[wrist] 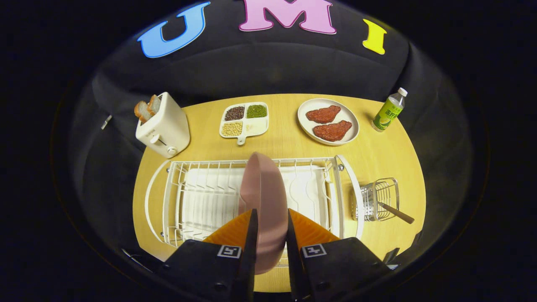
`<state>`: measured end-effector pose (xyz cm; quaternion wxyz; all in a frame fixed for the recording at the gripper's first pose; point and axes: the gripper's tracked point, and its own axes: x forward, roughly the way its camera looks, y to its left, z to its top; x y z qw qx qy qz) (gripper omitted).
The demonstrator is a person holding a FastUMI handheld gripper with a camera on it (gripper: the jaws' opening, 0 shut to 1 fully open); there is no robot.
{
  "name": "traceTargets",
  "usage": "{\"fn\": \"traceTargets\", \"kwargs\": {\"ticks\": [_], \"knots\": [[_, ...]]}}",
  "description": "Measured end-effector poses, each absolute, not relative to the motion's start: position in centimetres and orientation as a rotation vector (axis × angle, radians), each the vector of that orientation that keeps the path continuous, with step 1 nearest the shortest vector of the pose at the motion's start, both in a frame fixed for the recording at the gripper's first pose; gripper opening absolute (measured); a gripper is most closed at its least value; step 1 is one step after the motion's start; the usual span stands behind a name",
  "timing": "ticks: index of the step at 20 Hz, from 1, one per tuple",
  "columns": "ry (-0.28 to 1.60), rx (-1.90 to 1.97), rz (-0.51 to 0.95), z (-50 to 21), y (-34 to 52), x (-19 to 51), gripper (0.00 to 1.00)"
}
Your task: Take the plate from the dish rack, then take the spoon from the basket and place it into the plate.
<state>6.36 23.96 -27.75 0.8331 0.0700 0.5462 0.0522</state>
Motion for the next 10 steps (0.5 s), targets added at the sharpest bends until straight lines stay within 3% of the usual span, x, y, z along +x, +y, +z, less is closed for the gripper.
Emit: {"fn": "traceTargets", "kwargs": {"ticks": [5,10], "knots": [[1.144,0.067,0.015,-26.9,22.4,6.9,0.26],[1.091,-0.097,0.005,-25.7,22.0,8.1,0.25]]}}
